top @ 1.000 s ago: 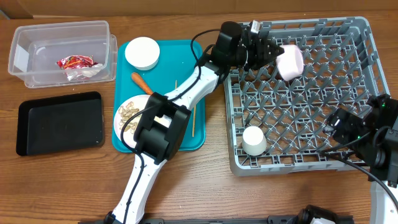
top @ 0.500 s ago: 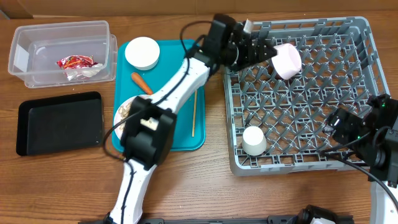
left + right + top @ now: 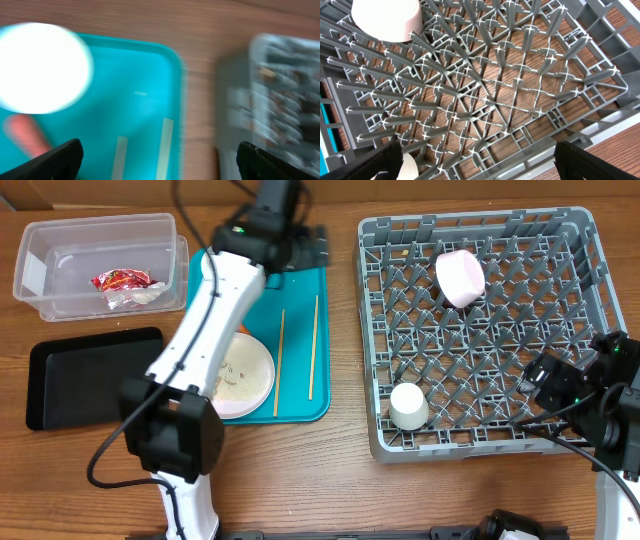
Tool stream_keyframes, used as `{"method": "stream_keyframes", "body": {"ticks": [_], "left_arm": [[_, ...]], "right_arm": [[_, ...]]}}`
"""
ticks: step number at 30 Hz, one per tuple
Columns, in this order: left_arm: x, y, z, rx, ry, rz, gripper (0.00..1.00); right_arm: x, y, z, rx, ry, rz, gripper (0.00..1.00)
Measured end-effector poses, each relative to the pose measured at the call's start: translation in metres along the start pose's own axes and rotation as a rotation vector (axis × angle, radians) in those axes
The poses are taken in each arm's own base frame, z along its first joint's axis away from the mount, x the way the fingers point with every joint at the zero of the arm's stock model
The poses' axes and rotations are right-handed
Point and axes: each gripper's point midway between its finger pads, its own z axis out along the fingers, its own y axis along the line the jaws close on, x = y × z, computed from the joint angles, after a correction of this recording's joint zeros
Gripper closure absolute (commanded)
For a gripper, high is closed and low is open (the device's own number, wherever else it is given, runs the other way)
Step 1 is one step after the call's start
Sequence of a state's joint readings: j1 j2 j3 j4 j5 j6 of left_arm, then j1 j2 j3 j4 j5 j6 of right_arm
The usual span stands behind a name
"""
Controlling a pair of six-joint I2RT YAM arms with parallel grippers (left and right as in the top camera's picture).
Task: Sort waste into correct bins and load items into the dishwasher
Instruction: 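Return the left gripper and grasp the white bowl rim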
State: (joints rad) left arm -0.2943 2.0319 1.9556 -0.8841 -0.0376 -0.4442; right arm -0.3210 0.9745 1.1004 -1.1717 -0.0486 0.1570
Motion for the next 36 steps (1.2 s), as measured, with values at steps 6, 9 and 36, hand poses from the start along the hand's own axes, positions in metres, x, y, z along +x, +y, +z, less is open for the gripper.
{"method": "stream_keyframes", "body": {"ticks": [6, 9, 36], "left_arm": [[-0.029, 0.055, 0.011, -0.098, -0.063, -0.055, 0.03], [-0.023, 0.061, 0.034, -0.120, -0.039, -0.027, 0.04], [0.026, 0.088, 0.135, -0.223, 0.104, 0.092, 0.96]], "right_arm": [[0.001, 0.001, 0.003, -0.006, 0.013, 0.001, 0.00], [0.001, 0.002, 0.005, -0.010, 0.023, 0.001, 0.00], [0.006, 0.002, 0.006, -0.012, 0.047, 0.003, 0.00]]}}
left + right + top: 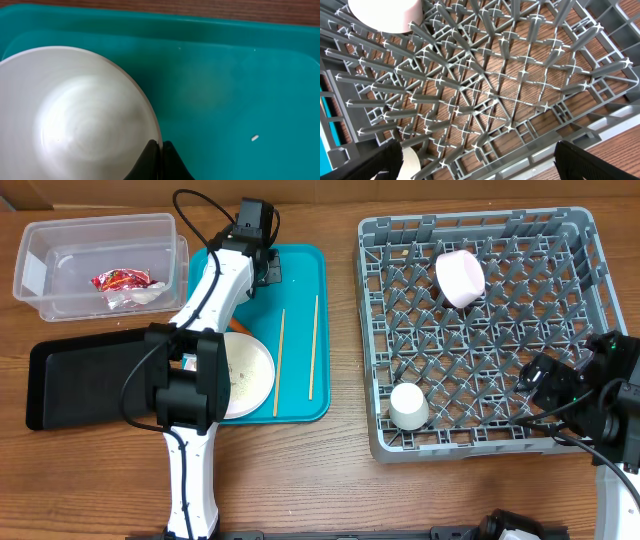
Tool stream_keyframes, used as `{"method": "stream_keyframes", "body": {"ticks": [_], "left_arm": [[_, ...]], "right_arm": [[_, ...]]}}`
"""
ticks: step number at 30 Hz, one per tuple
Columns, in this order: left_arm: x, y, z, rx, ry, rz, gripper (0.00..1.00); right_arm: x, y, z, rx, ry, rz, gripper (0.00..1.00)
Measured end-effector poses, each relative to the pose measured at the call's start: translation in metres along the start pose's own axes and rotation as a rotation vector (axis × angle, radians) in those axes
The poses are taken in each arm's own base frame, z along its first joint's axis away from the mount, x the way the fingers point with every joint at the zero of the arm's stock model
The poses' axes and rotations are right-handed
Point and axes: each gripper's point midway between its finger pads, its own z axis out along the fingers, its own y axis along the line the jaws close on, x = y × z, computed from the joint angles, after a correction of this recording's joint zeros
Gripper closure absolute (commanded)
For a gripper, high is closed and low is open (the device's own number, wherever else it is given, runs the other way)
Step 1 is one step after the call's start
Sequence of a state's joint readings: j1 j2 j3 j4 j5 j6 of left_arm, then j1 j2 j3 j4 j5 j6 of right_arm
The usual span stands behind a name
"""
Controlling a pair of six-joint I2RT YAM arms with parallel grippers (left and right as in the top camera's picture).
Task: Sort waste into correct bins and load items into the dishwasher
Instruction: 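Return the left gripper and grasp the white bowl rim, then slide the white bowl right across the teal tray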
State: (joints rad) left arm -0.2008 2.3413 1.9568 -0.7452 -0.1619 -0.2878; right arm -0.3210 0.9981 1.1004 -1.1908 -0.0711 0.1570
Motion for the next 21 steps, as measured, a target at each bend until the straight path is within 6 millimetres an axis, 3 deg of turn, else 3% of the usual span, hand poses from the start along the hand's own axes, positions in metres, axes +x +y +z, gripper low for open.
{"method": "stream_keyframes", "body": {"ticks": [5, 10, 15, 21], "left_arm": [[0.004, -0.012, -0.008, 0.003, 0.005, 0.033, 0.96], [0.012, -0.040, -0.042, 0.045, 0.010, 0.085, 0.96], [0.044, -0.061, -0.079, 0.065, 0.103, 0.160, 0.96], [0.093, -0.076, -0.094, 0.083, 0.269, 0.234, 0.96]], "right_arm": [[0.000, 0.000, 0.000, 0.000, 0.000, 0.000, 0.00], [0.000, 0.000, 0.000, 0.000, 0.000, 0.000, 0.00], [0.000, 0.000, 0.000, 0.000, 0.000, 0.000, 0.00], [0.000, 0.000, 0.000, 0.000, 0.000, 0.000, 0.00]]}}
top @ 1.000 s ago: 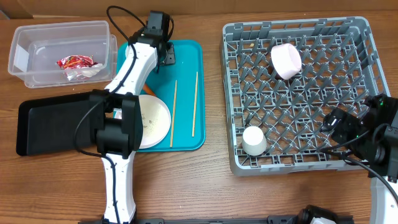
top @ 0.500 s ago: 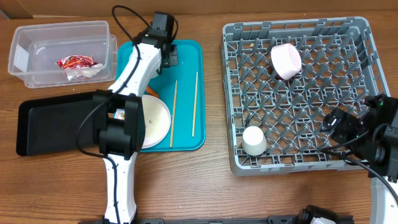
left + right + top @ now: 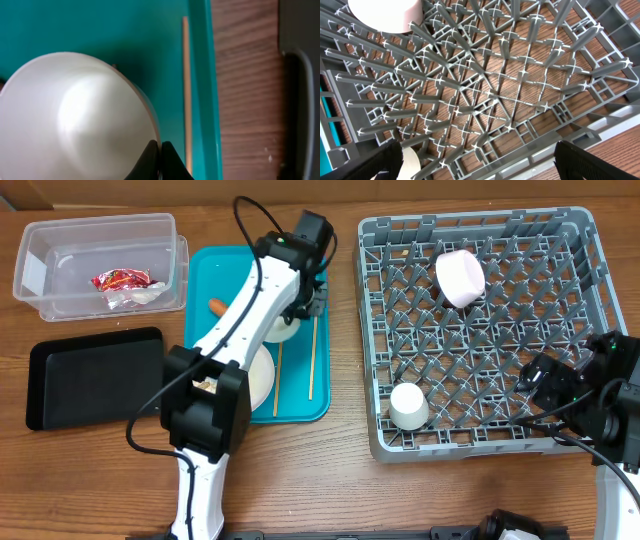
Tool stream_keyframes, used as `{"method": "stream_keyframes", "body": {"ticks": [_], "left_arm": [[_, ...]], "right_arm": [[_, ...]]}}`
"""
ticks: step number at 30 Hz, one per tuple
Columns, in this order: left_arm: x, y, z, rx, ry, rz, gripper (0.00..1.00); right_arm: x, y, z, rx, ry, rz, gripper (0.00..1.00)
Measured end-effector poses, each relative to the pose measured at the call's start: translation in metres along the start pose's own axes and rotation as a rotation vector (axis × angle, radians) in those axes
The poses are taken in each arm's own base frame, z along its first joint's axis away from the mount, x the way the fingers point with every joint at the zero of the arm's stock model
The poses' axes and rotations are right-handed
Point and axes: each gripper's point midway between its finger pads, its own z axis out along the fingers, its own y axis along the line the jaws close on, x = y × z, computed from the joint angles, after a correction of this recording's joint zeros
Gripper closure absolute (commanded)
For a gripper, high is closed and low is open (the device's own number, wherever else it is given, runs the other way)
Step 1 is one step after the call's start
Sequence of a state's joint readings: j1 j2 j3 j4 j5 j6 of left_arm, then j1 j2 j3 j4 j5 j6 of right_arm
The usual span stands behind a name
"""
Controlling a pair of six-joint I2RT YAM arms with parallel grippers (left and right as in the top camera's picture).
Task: Sort waste into correct bins and load items into the dishwasher
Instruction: 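Slide the white bowl right across the teal tray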
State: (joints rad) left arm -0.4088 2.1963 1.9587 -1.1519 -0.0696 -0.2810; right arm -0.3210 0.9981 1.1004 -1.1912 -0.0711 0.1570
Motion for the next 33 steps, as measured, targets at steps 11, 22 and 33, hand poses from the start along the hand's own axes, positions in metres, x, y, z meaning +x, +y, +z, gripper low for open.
{"method": "stream_keyframes", "body": {"ticks": [11, 22, 33], "left_arm": [[0.028, -0.029, -0.003, 0.089, 0.106, -0.052, 0.96], [0.043, -0.037, -0.005, 0.100, 0.162, -0.056, 0.77], [0.045, -0.034, -0.008, 0.095, 0.179, -0.068, 0.48]], "right_arm": [[0.000, 0.000, 0.000, 0.000, 0.000, 0.000, 0.00], [0.001, 0.000, 0.000, 0.001, 0.006, 0.000, 0.00], [0.007, 0.004, 0.000, -0.023, 0.032, 0.003, 0.00]]}}
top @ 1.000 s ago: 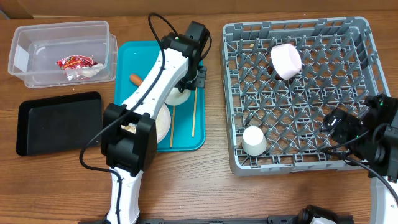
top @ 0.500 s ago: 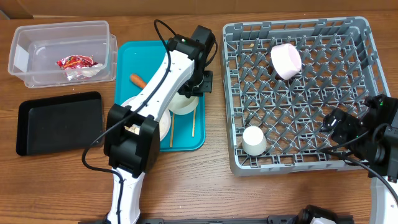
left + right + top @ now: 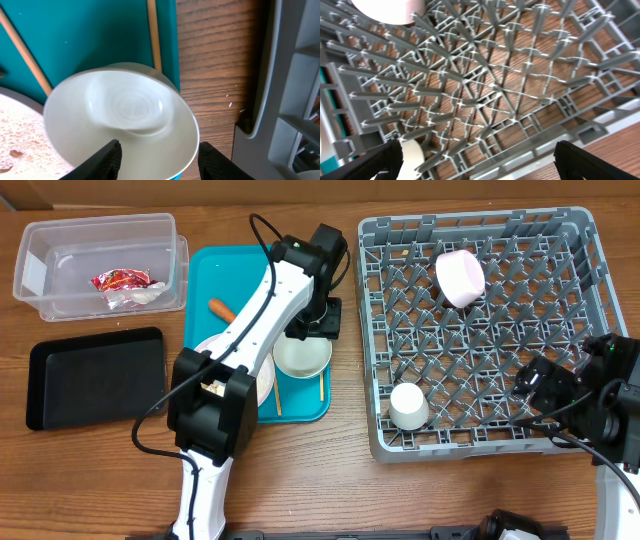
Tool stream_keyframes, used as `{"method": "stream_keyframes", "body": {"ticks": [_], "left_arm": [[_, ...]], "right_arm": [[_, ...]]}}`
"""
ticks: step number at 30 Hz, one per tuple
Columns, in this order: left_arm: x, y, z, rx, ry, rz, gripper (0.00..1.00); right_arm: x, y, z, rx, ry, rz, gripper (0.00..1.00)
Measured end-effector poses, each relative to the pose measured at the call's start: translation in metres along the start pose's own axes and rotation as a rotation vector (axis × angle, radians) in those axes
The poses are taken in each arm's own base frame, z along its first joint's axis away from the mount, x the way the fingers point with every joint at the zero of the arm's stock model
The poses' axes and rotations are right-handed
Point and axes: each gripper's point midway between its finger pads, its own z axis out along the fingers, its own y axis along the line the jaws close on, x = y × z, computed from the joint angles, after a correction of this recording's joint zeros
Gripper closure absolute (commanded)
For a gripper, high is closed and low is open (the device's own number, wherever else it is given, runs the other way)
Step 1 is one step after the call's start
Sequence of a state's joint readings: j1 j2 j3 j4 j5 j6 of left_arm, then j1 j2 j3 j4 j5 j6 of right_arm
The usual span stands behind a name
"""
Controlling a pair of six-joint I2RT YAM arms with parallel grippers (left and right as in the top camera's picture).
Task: Sort waste into correct bins and load items into the dishwasher
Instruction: 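Slide the white bowl right across the teal tray, then retract the left arm and grasp the white bowl with the right gripper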
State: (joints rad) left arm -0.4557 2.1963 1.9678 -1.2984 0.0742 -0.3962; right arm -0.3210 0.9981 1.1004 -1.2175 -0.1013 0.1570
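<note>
A white bowl (image 3: 120, 117) sits at the right front of the teal tray (image 3: 232, 272), overlapping its rim. My left gripper (image 3: 160, 162) hangs just above it, open, with a finger (image 3: 111, 159) over each side. One chopstick (image 3: 152, 35) runs under the bowl; another (image 3: 22, 50) lies left of it. A crumb-covered plate (image 3: 235, 375) and an orange sausage piece (image 3: 222, 310) also lie on the tray. My right gripper (image 3: 480, 165) is open over the near right corner of the grey dish rack (image 3: 480, 230).
The rack holds a pink cup (image 3: 459, 277) at the back and a white cup (image 3: 408, 405) at the front left. A clear bin (image 3: 60, 240) with a red wrapper (image 3: 125, 285) stands far left, a black tray (image 3: 95, 375) in front of it.
My left gripper was shut on the bowl's rim over the middle of the tray. Now the bowl is at the tray's right front edge and the fingers stand apart. The right arm shifted slightly.
My left gripper was open above the far end of the tray with the bowl beside it. Then it was shut on the bowl's rim at the tray's far left, then over the middle. Now the bowl is let go by the right edge.
</note>
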Motion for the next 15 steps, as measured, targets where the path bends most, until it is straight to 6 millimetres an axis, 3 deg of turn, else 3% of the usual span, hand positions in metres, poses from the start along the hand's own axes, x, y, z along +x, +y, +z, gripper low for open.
{"method": "stream_keyframes", "body": {"ticks": [4, 6, 11, 12, 14, 15], "left_arm": [[-0.009, 0.014, -0.017, 0.016, -0.030, -0.034, 0.47], [-0.015, 0.032, -0.036, 0.030, -0.065, -0.078, 0.45], [-0.014, 0.097, -0.105, 0.054, -0.168, -0.230, 0.38], [-0.011, 0.110, -0.117, 0.054, -0.184, -0.263, 0.37], [-0.004, 0.139, -0.137, 0.051, -0.211, -0.334, 0.23], [0.000, 0.152, -0.144, 0.048, -0.217, -0.367, 0.22]], "right_arm": [[0.003, 0.011, 0.000, -0.063, 0.015, -0.024, 0.01], [0.005, 0.014, -0.001, -0.085, 0.026, -0.030, 0.02], [0.003, 0.033, -0.013, -0.131, 0.055, -0.095, 0.02], [0.002, 0.041, -0.017, -0.146, 0.061, -0.124, 0.02], [-0.005, 0.067, -0.028, -0.196, 0.062, -0.208, 0.02], [-0.006, 0.078, -0.032, -0.217, 0.069, -0.244, 0.02]]}}
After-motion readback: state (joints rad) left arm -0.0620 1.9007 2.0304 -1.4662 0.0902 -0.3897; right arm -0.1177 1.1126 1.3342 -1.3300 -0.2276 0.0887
